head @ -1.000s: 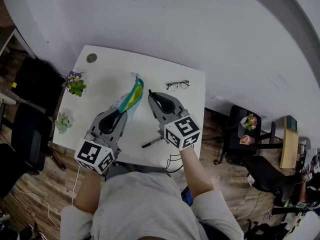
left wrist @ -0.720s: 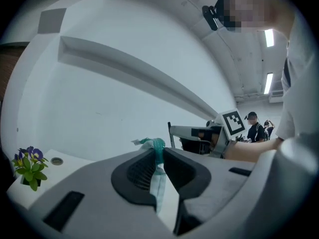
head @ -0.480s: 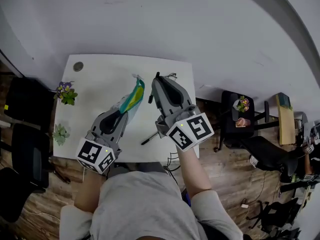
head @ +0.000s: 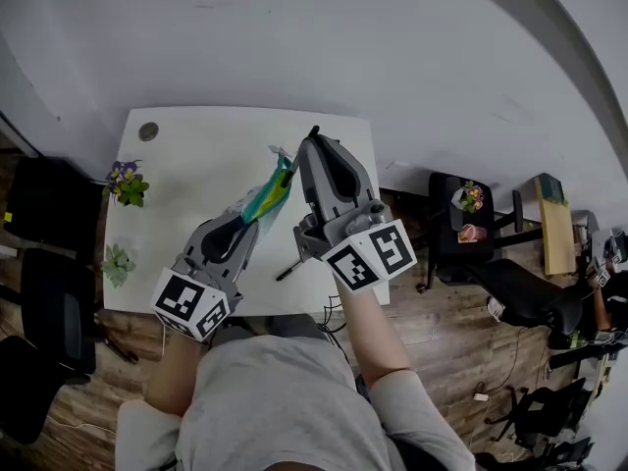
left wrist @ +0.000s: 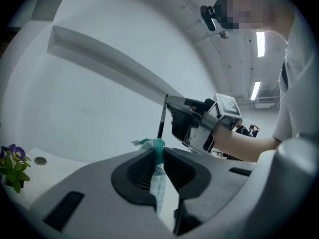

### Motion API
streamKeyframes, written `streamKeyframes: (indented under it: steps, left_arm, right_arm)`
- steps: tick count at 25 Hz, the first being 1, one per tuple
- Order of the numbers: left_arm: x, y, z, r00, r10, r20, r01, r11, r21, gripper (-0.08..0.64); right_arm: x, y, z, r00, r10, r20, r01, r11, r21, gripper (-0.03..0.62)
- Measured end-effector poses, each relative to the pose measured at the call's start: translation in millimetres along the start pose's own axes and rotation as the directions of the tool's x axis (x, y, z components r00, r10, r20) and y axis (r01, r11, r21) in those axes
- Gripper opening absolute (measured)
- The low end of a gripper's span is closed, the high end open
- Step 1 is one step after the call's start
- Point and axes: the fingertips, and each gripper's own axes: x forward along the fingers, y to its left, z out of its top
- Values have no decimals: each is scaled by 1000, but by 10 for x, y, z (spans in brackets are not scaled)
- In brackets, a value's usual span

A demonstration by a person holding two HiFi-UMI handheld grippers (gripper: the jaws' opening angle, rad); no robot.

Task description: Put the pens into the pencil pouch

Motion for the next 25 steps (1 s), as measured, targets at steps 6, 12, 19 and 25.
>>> streamKeyframes:
  steps: [6,12,19,25]
  left_arm:
    - [-19,-61,70,1000,-5,29,5,1000,-1,66]
    - [-30,-63,149,998,2,56,-2,1000,5,66]
    - [-23,-92,216,997,9,71,-10,1000,16,66]
    - [-48,-106,224,997,17,74,-18,1000,15,66]
  right_arm:
    - [-97,-4,-298,999,2,-38,1,998,57,55]
    - [-145,125,-473,992,58,-110,-57,998,8,55]
    - [-162,226,-485,983,102,-152,-111,992,-52,55]
    - [-189,275,-453,981,113,-158,-126,989,-77,56]
